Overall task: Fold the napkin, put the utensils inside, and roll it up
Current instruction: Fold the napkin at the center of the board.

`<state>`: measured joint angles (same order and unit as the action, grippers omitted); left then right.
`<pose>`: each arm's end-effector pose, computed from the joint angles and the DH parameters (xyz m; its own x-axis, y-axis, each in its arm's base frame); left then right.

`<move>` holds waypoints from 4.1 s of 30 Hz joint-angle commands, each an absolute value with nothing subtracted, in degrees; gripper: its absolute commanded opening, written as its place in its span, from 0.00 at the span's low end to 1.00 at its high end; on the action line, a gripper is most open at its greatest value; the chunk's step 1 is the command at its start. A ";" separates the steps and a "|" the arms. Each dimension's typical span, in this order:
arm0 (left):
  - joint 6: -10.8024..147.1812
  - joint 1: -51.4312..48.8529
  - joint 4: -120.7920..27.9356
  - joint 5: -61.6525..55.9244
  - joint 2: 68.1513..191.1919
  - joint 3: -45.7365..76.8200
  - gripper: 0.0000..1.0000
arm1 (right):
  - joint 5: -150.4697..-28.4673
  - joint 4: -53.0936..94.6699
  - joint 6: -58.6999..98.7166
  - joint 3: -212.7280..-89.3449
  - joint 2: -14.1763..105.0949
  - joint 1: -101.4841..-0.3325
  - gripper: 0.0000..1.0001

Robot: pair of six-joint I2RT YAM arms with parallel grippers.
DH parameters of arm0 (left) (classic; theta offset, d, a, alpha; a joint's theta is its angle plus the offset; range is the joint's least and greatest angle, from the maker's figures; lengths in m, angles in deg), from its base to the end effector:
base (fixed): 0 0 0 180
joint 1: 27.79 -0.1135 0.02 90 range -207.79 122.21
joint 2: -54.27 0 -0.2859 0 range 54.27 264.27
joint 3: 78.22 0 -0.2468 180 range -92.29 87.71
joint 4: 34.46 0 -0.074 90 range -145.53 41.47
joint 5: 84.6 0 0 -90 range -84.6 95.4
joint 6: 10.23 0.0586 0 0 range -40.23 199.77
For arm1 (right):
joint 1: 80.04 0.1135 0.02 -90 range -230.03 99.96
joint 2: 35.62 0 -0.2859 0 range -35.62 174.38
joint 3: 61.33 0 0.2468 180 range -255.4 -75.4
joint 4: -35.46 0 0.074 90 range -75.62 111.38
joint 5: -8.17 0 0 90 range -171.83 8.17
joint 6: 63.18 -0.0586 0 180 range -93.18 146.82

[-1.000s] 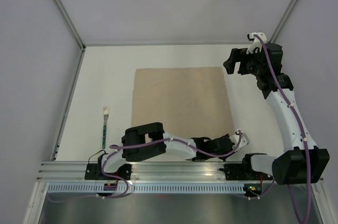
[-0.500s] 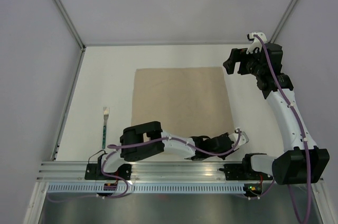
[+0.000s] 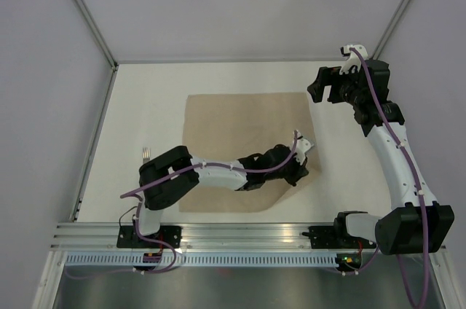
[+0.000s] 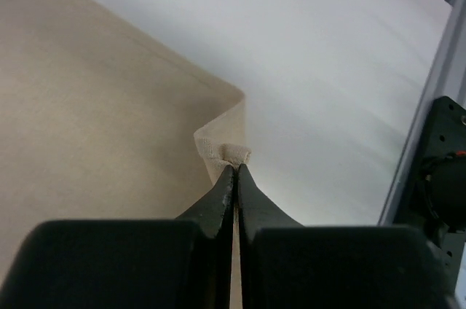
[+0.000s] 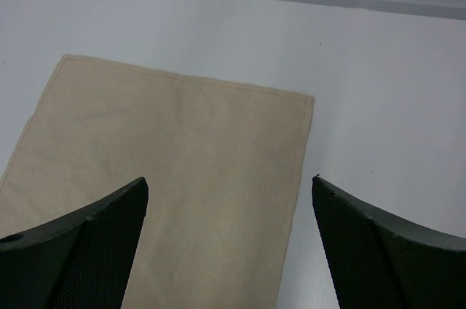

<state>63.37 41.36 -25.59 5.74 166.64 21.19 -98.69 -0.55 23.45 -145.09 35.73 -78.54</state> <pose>0.1643 -0.4305 0.1963 -0.3962 0.2471 -0.8843 0.8555 0.4490 -0.2579 0.2883 0.0246 0.3853 -0.4166 0.0454 -0.9080 -0.2667 0.9487 0.1698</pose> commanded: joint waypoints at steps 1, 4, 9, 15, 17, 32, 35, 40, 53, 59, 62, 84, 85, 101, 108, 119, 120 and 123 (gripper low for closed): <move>56.49 36.92 -22.60 2.32 162.47 23.81 0.02 | -98.44 -2.61 22.52 -146.59 36.45 -78.72 0.98; 54.64 32.44 -23.83 2.06 161.06 25.21 0.02 | -98.61 -2.61 22.61 -146.59 36.45 -78.72 0.98; 52.18 25.40 -26.12 0.57 159.82 26.36 0.02 | -98.88 -2.70 22.61 -146.51 36.62 -78.72 0.98; 51.56 16.96 -29.36 -1.19 159.56 25.66 0.02 | -99.32 -2.87 22.69 -146.59 37.06 -78.72 0.98; 51.91 13.97 -30.07 -1.72 159.47 24.87 0.02 | -99.40 -2.79 22.69 -146.51 37.06 -78.72 0.98; 54.46 -1.94 -36.93 -3.65 162.01 16.61 0.02 | -100.72 -2.96 22.69 -146.59 37.59 -78.63 0.98; 54.46 -4.23 -37.72 -4.09 163.07 14.94 0.02 | -101.25 -3.14 22.60 -146.59 37.77 -78.72 0.98; 53.84 -7.74 -38.25 -5.06 164.48 12.92 0.02 | -101.87 -3.40 22.60 -146.68 38.29 -78.72 0.98; 52.26 -12.93 -36.15 -6.12 164.66 14.58 0.02 | -102.31 -3.23 22.78 -146.50 39.00 -78.72 0.98; 51.56 -14.60 -35.79 -6.29 164.22 15.20 0.02 | -102.31 -3.22 22.78 -146.42 39.26 -78.72 0.98; 51.47 -15.39 -35.70 -6.47 164.04 15.29 0.02 | -102.31 -3.31 22.87 -146.33 39.26 -78.72 0.98; 50.15 -19.79 -33.68 -7.61 163.78 18.10 0.02 | -103.62 -3.40 22.69 -146.24 39.96 -78.63 0.98; 50.15 -19.88 -33.68 -7.61 163.78 18.19 0.02 | -103.62 -3.49 22.69 -146.16 39.96 -78.72 0.98; 49.62 -22.16 -33.24 -8.40 165.01 18.19 0.02 | -103.80 -3.67 22.87 -146.15 40.49 -78.63 0.98; 49.71 -22.87 -33.41 -9.02 165.71 17.31 0.02 | -103.80 -3.58 23.04 -146.24 40.67 -78.63 0.98; 49.97 -23.04 -35.35 -9.98 167.64 13.62 0.02 | -103.54 -3.67 23.22 -146.16 40.84 -78.72 0.98; 49.97 -23.04 -35.52 -9.98 167.73 13.36 0.02 | -103.54 -3.67 23.22 -146.24 40.84 -78.63 0.98; 50.15 -23.13 -36.05 -9.81 167.91 12.65 0.02 | -103.54 -3.67 23.22 -146.24 40.84 -78.72 0.98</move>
